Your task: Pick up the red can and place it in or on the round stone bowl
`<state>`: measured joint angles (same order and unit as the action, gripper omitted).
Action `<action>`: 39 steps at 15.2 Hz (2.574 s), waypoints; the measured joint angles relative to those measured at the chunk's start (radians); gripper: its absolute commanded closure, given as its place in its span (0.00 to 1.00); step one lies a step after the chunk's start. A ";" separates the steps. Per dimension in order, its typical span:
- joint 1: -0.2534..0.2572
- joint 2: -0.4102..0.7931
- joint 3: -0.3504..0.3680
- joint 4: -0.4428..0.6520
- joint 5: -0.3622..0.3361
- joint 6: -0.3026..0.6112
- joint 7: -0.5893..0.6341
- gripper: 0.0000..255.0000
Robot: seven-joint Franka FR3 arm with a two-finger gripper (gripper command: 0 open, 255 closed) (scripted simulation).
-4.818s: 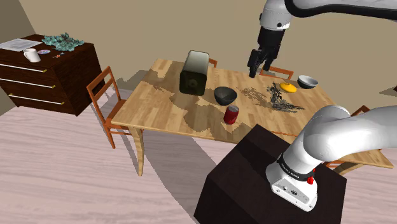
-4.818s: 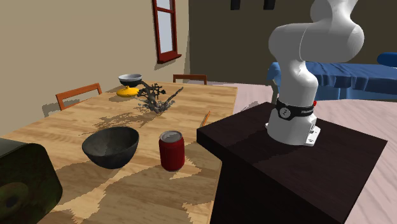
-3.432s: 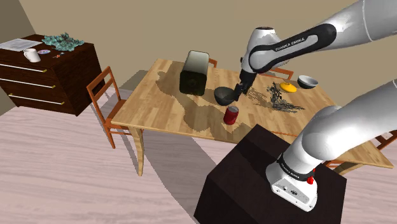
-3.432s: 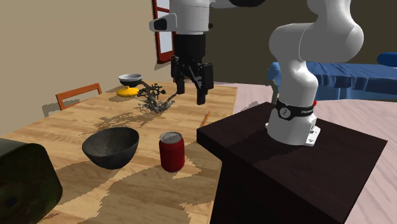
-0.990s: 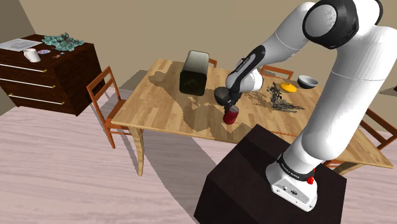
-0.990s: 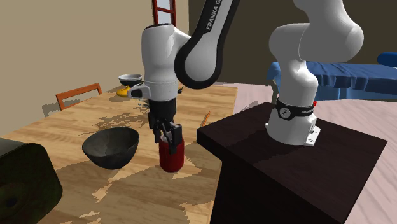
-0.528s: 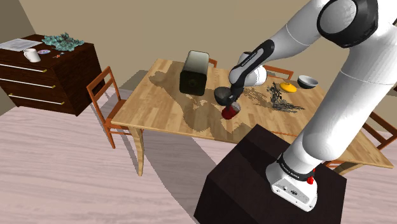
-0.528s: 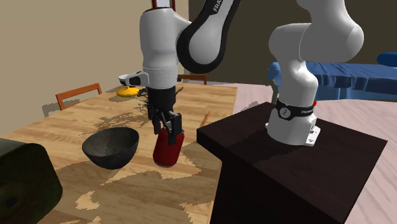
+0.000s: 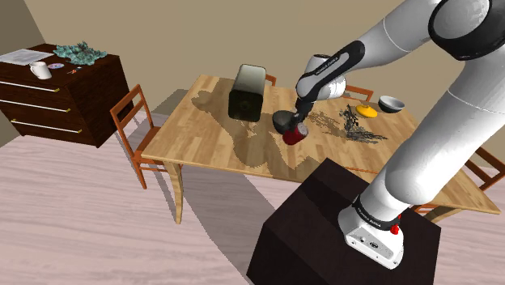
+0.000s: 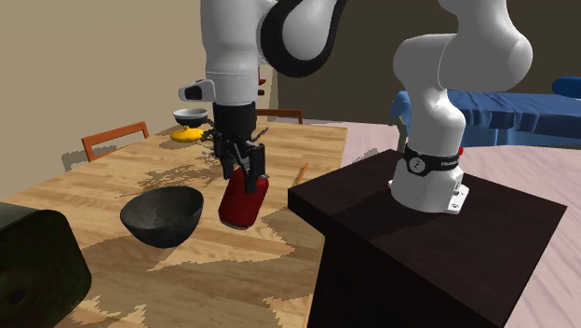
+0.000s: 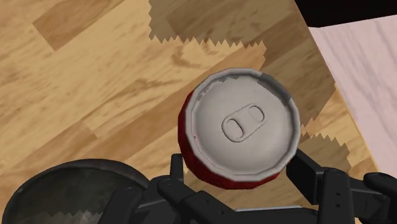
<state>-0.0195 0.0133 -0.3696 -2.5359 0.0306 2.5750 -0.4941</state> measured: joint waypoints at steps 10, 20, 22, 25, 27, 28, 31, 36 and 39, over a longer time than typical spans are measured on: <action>-0.006 -0.119 0.002 0.035 -0.071 -0.147 0.053 1.00; -0.011 -0.123 -0.007 0.162 -0.069 -0.277 0.035 1.00; -0.013 -0.063 -0.018 0.241 -0.040 -0.300 0.001 1.00; -0.028 0.039 -0.036 0.377 0.011 -0.343 -0.062 1.00; -0.043 0.111 -0.043 0.470 0.047 -0.371 -0.101 1.00; -0.054 0.150 -0.046 0.526 0.065 -0.392 -0.121 1.00; -0.084 0.253 -0.045 0.678 0.110 -0.452 -0.160 1.00; -0.116 0.357 -0.036 0.792 0.152 -0.471 -0.192 1.00; -0.118 0.372 -0.032 0.773 0.161 -0.439 -0.197 1.00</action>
<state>-0.1373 0.3853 -0.4014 -1.7627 0.1918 2.1362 -0.6914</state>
